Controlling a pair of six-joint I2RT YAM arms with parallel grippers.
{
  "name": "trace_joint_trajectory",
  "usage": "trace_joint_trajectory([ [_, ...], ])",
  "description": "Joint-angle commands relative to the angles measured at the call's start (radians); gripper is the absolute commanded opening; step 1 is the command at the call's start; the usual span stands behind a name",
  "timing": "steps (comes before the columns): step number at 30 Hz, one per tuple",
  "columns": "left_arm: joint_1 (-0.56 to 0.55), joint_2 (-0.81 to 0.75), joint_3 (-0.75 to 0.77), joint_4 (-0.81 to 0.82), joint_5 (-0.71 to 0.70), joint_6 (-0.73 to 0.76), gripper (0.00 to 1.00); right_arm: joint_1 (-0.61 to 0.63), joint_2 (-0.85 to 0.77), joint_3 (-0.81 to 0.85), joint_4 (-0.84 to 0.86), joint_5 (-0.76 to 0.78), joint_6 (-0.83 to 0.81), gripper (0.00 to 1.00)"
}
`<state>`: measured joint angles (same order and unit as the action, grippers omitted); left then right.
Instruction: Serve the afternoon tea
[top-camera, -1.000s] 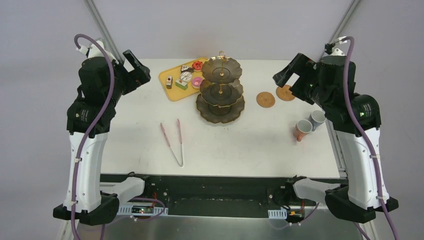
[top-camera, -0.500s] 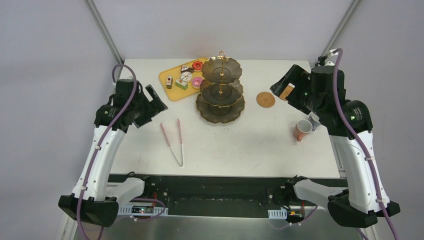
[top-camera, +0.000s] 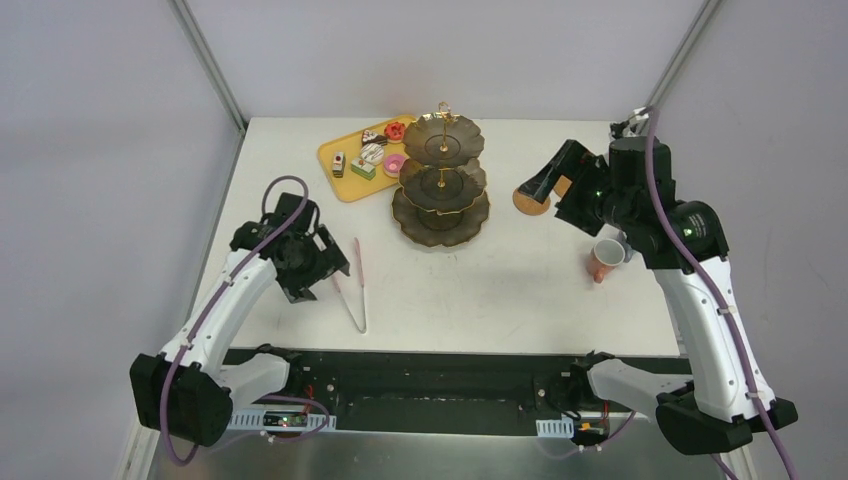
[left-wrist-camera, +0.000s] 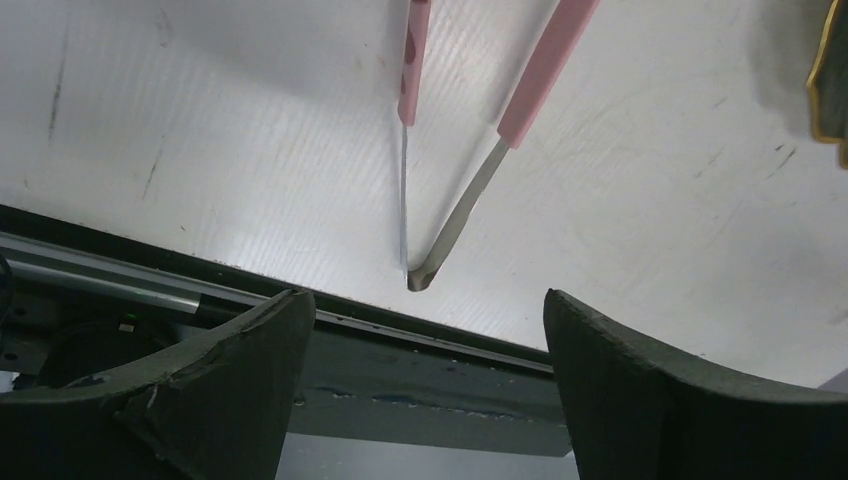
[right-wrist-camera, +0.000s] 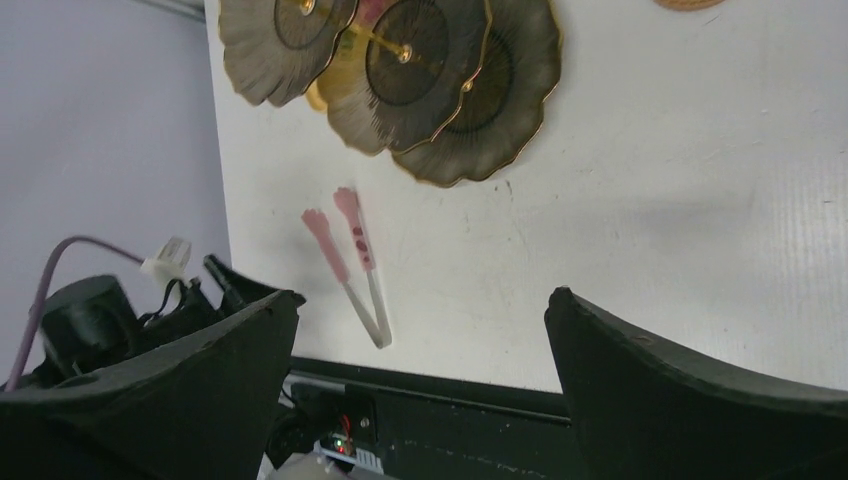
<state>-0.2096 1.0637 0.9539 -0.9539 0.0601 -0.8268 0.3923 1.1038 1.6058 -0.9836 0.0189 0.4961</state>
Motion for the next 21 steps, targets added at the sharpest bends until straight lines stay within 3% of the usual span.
trace_joint_trajectory([
  [1, -0.117, 0.047, -0.030, 0.026, -0.049, -0.070, 0.88, -0.003, 0.022, -0.016, 0.036, -0.173, -0.029, 0.99],
  [13, -0.237, 0.062, -0.206, 0.206, -0.158, -0.175, 0.80, -0.003, 0.032, -0.034, 0.027, -0.214, -0.035, 0.99],
  [21, -0.234, 0.166, -0.101, 0.209, -0.228, -0.086, 0.81, -0.004, 0.038, -0.038, 0.013, -0.213, -0.050, 0.99],
])
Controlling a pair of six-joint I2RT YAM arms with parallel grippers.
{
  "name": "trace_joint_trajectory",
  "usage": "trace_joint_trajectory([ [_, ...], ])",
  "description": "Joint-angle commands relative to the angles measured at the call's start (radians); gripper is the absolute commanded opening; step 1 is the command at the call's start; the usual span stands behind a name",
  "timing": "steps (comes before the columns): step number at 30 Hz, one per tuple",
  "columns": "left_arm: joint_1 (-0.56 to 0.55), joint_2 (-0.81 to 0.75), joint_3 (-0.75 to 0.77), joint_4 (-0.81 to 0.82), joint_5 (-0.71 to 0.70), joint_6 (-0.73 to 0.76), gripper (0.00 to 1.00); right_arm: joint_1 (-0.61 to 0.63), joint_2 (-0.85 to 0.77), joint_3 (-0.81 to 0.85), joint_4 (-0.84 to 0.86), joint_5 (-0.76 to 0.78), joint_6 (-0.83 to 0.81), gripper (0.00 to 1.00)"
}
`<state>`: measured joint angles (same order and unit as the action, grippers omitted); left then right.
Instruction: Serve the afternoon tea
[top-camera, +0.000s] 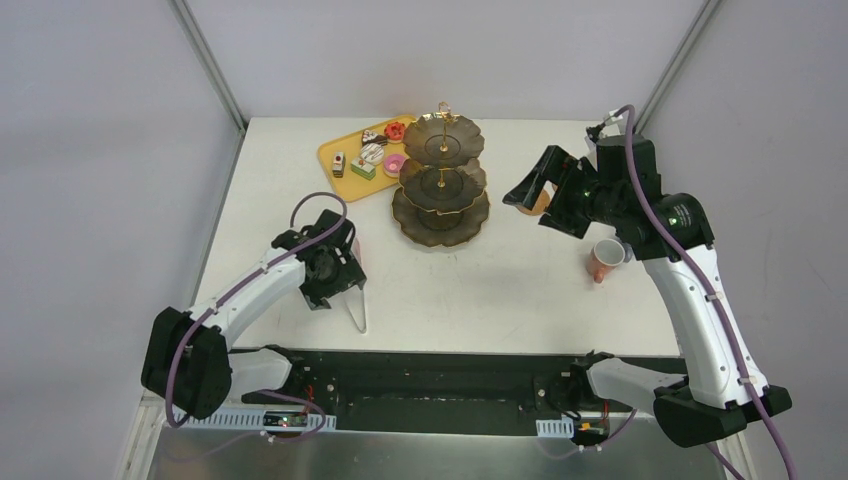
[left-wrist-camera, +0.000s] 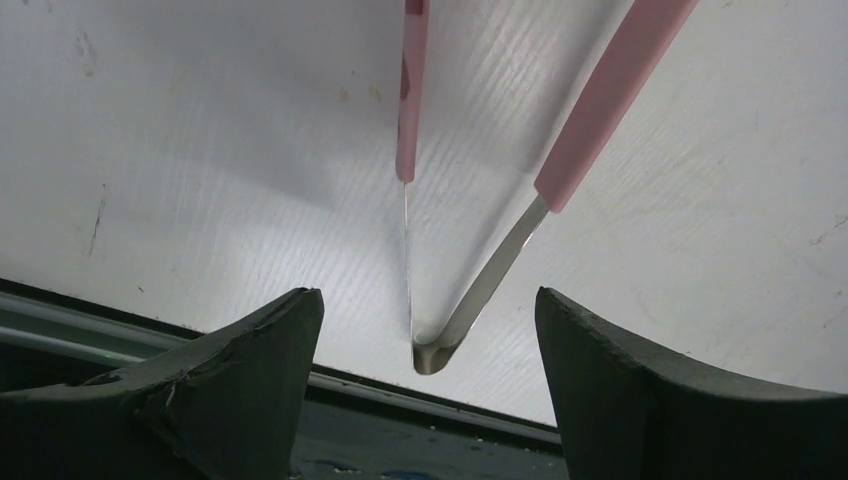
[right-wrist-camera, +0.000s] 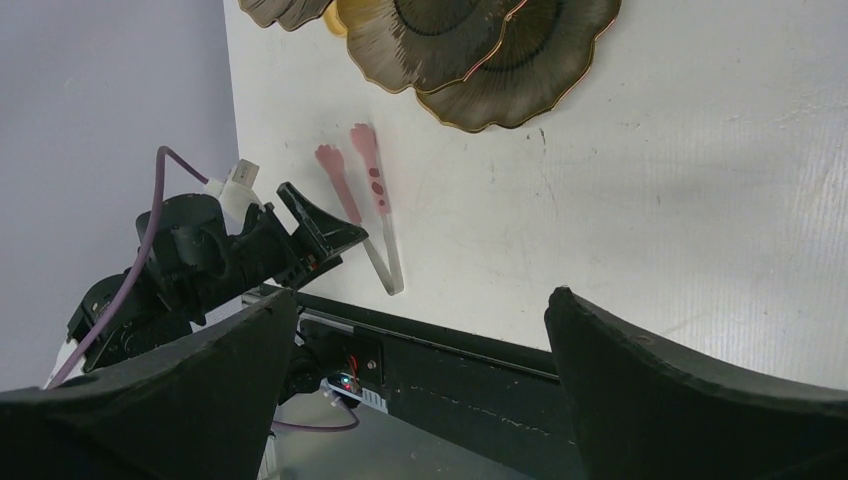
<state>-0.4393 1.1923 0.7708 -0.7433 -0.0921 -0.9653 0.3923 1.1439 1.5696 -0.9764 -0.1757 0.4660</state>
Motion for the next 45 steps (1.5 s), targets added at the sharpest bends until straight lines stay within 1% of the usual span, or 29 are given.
trace_joint_trajectory([
  [1, -0.001, 0.038, 0.102, -0.008, -0.088, 0.072, 0.82, -0.002, -0.001, 0.001, 0.003, -0.015, -0.020, 0.99],
  [3, 0.018, 0.034, 0.135, 0.009, -0.088, 0.127, 0.86, -0.004, -0.002, 0.001, 0.002, -0.010, -0.017, 0.99],
  [5, 0.086, 0.041, 0.164, 0.057, -0.036, 0.187, 0.87, -0.004, -0.002, 0.001, 0.001, -0.006, -0.014, 0.99],
  [8, 0.217, 0.097, 0.218, 0.170, 0.067, 0.230, 0.84, -0.004, 0.003, 0.001, -0.006, -0.002, -0.009, 0.99],
  [10, 0.271, 0.182, 0.279, 0.227, 0.089, 0.243, 0.80, -0.004, 0.009, 0.005, -0.014, -0.004, -0.007, 0.99],
  [12, 0.278, 0.276, 0.363, 0.277, 0.088, 0.267, 0.78, -0.003, 0.020, 0.014, -0.026, -0.008, -0.008, 0.99],
  [16, 0.286, 0.475, 0.518, 0.348, 0.091, 0.262, 0.77, -0.003, 0.047, 0.038, -0.055, 0.006, -0.006, 0.99],
  [20, 0.286, 0.650, 0.668, 0.408, 0.133, 0.252, 0.74, -0.003, 0.072, 0.049, -0.065, 0.037, 0.002, 0.99],
  [23, 0.286, 0.759, 0.774, 0.432, 0.148, 0.259, 0.59, -0.006, 0.090, 0.041, -0.065, 0.067, 0.007, 0.99],
  [24, 0.286, 0.789, 0.822, 0.427, 0.147, 0.267, 0.53, -0.008, 0.097, 0.039, -0.065, 0.074, 0.007, 0.99],
  [27, 0.286, 0.853, 0.884, 0.412, 0.123, 0.286, 0.24, -0.018, 0.131, 0.051, -0.067, 0.077, 0.011, 0.99],
  [28, 0.286, 0.865, 0.893, 0.410, 0.111, 0.286, 0.17, -0.024, 0.146, 0.061, -0.070, 0.075, 0.012, 0.99],
  [29, 0.286, 0.878, 0.900, 0.408, 0.103, 0.286, 0.15, -0.027, 0.164, 0.078, -0.077, 0.074, 0.015, 0.99],
  [35, 0.286, 0.965, 0.961, 0.351, 0.097, 0.299, 0.16, -0.043, 0.267, 0.190, -0.116, 0.073, 0.005, 0.99],
  [37, 0.287, 0.986, 0.980, 0.328, 0.060, 0.319, 0.17, -0.046, 0.289, 0.210, -0.120, 0.067, 0.004, 0.99],
  [41, 0.290, 1.032, 1.030, 0.248, 0.018, 0.363, 0.17, -0.048, 0.316, 0.222, -0.122, 0.057, 0.013, 0.99],
  [45, 0.293, 1.030, 1.003, 0.191, 0.006, 0.375, 0.16, -0.050, 0.314, 0.198, -0.117, 0.056, 0.032, 0.99],
])
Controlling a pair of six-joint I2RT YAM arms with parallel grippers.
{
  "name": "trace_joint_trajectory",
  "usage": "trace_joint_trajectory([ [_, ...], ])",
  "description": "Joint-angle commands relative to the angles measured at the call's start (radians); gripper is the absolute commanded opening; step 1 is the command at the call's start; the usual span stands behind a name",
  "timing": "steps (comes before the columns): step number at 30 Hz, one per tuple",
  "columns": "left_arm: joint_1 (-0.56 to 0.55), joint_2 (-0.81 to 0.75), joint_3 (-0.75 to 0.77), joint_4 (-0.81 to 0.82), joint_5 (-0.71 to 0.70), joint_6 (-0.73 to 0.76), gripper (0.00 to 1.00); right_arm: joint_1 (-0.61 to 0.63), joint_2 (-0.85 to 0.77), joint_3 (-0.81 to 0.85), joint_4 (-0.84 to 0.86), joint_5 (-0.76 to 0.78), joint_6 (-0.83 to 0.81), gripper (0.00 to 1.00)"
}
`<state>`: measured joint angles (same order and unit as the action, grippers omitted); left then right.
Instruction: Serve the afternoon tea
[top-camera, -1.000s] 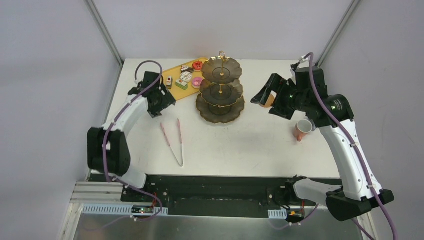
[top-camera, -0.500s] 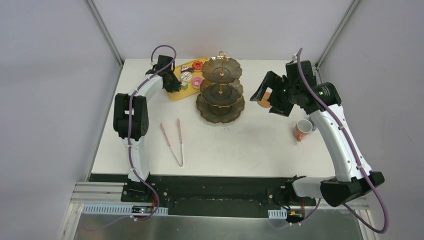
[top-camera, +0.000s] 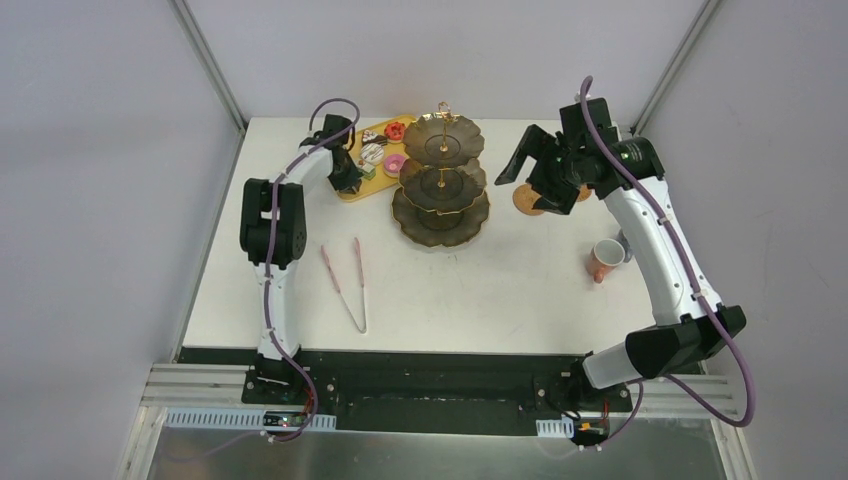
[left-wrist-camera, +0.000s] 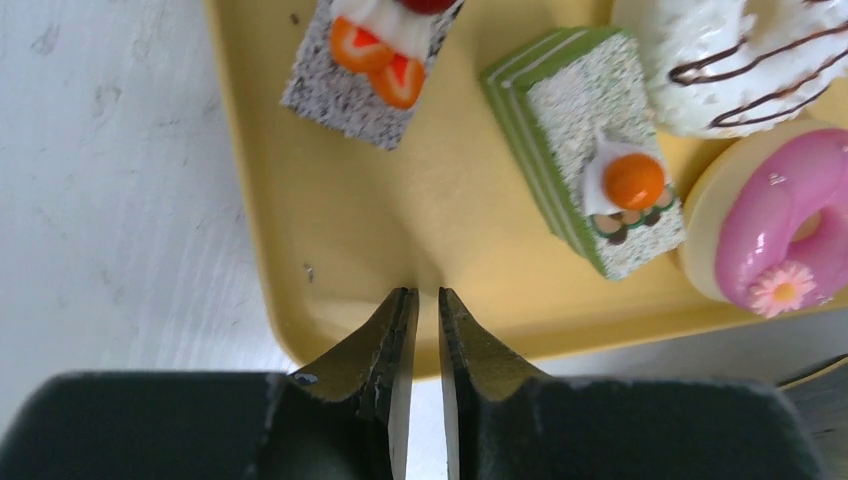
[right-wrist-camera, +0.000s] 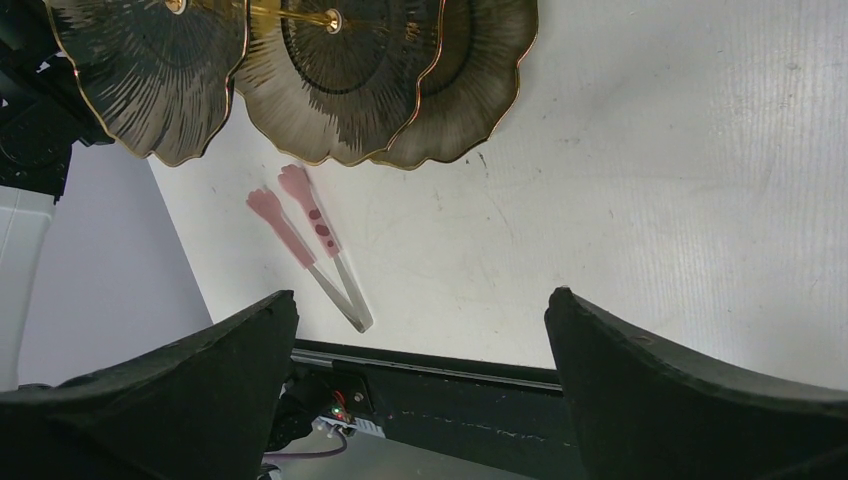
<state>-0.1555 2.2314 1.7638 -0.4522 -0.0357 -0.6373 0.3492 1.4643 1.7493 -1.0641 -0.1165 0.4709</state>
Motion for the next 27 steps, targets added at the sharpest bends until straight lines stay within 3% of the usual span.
trace_joint_trajectory([
  [1, 0.010, -0.019, -0.011, -0.102, -0.057, 0.053, 0.16, -0.007, -0.013, 0.006, -0.022, -0.006, 0.032, 0.99],
  [9, 0.084, -0.092, -0.160, -0.168, -0.081, 0.060, 0.10, -0.007, -0.091, -0.095, 0.052, -0.047, 0.038, 0.99],
  [13, 0.115, -0.169, -0.291, -0.119, -0.076, 0.047, 0.10, -0.013, -0.109, -0.090, 0.050, -0.085, 0.010, 0.99],
  [27, 0.149, -0.314, -0.491, -0.116, -0.148, -0.001, 0.10, -0.026, -0.170, -0.169, 0.054, -0.149, -0.070, 0.99],
])
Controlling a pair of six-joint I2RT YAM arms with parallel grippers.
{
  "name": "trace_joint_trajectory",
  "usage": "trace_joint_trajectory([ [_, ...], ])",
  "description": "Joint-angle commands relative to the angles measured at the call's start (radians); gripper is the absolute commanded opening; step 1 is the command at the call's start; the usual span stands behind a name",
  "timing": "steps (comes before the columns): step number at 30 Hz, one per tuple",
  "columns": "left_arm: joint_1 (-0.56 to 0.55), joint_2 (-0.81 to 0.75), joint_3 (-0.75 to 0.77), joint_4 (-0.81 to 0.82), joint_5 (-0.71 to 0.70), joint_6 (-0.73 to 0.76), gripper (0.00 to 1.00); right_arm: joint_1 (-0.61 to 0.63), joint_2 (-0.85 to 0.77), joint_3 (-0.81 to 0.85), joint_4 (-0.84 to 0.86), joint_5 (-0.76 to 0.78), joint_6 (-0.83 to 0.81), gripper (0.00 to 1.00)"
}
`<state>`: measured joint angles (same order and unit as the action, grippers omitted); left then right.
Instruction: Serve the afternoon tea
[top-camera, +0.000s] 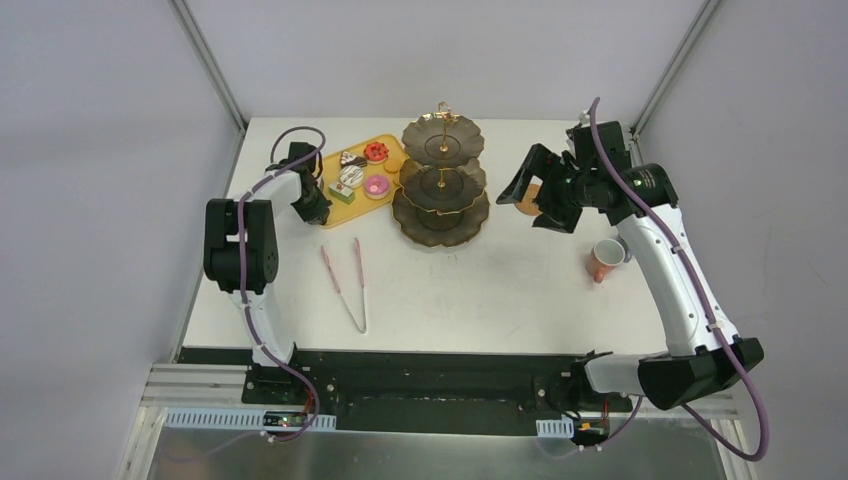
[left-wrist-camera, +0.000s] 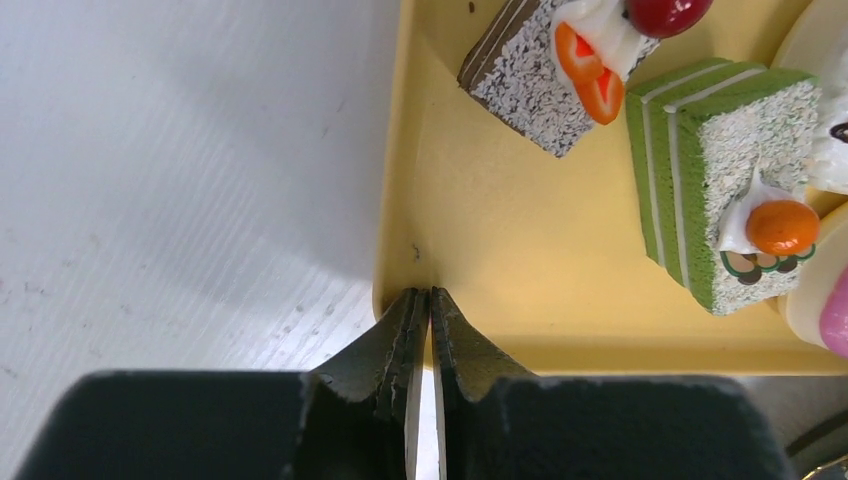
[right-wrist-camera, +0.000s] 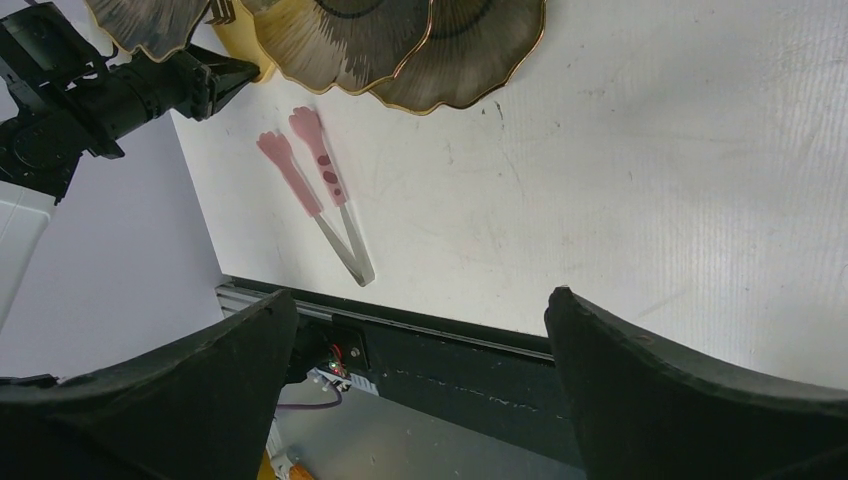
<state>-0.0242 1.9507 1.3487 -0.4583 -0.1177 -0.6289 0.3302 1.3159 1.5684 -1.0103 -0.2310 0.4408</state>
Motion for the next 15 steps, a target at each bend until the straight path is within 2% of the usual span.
trace_joint_trajectory([
  [1, 0.034, -0.044, -0.092, -0.108, -0.071, -0.012, 0.10, -0.009, -0.027, 0.012, 0.000, -0.029, -0.046, 0.99],
  [9, 0.084, -0.087, -0.120, -0.128, -0.097, 0.026, 0.11, -0.017, -0.036, 0.000, 0.014, -0.042, -0.062, 0.99],
  [15, 0.097, -0.111, -0.103, -0.145, -0.049, 0.050, 0.12, -0.020, -0.043, -0.020, 0.044, -0.064, -0.036, 0.99],
])
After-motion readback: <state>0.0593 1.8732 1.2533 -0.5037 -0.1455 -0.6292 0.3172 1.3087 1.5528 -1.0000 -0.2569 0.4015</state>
